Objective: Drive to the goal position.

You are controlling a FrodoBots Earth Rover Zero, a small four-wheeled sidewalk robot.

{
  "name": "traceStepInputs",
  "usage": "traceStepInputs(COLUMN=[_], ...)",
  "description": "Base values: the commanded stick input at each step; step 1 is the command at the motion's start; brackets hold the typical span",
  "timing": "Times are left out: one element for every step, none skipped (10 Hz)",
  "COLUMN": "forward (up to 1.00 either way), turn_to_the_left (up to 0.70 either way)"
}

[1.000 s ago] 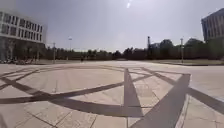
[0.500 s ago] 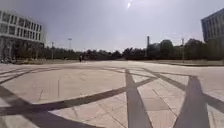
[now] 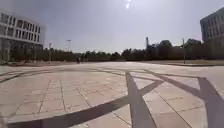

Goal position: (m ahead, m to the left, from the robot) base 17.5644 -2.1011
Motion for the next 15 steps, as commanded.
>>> traceStepInputs(forward=[0.00, 0.00, 0.00, 0.00, 0.00, 0.00, 0.18, 0.95, 1.00, 1.00, 1.00, 1.00, 1.00, 1.00, 1.00], turn_to_the_left=[0.00, 0.00, 0.00, 0.00, 0.00, 0.00, 0.00, 0.00, -0.21, -0.36, -0.40, -0.40, -0.40, -0.40, 0.00])
